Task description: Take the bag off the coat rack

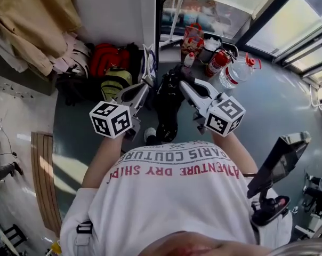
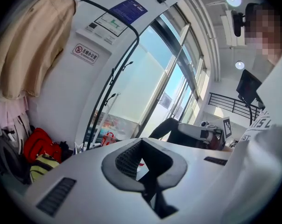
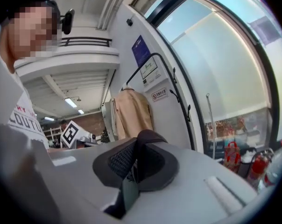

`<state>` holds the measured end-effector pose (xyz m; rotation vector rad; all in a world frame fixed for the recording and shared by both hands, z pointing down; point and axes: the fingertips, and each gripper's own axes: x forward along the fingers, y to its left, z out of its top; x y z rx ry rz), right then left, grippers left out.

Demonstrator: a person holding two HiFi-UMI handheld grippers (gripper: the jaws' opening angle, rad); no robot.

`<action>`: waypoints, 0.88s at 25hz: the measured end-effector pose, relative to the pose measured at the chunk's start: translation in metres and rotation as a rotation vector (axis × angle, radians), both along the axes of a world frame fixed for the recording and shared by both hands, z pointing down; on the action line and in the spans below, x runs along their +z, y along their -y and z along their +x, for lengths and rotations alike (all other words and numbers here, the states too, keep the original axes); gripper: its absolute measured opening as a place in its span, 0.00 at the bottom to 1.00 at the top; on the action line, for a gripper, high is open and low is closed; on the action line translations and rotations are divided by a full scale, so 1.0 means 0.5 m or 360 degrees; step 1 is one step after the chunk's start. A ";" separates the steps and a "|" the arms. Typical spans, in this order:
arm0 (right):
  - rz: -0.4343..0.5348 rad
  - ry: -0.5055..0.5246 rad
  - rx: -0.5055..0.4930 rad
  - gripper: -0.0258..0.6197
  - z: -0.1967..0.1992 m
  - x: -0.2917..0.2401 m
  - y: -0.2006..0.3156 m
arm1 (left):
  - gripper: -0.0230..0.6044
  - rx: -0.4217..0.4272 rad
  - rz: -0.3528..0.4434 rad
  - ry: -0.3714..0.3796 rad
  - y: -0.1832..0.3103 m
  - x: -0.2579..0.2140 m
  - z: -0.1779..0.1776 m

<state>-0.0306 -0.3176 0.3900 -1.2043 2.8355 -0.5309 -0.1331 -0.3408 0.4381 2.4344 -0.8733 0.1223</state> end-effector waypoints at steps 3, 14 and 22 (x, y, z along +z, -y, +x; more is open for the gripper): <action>-0.0015 0.0061 0.0060 0.05 0.075 0.020 -0.136 | 0.04 0.0016 0.0022 -0.0021 -0.138 0.005 0.063; -0.0015 0.0095 0.0008 0.05 0.236 -0.024 -0.588 | 0.04 -0.0033 0.0124 0.0027 -0.635 -0.053 0.235; -0.0070 0.0066 -0.0031 0.05 0.309 -0.037 -0.860 | 0.04 0.0021 0.0166 0.0013 -0.851 -0.095 0.300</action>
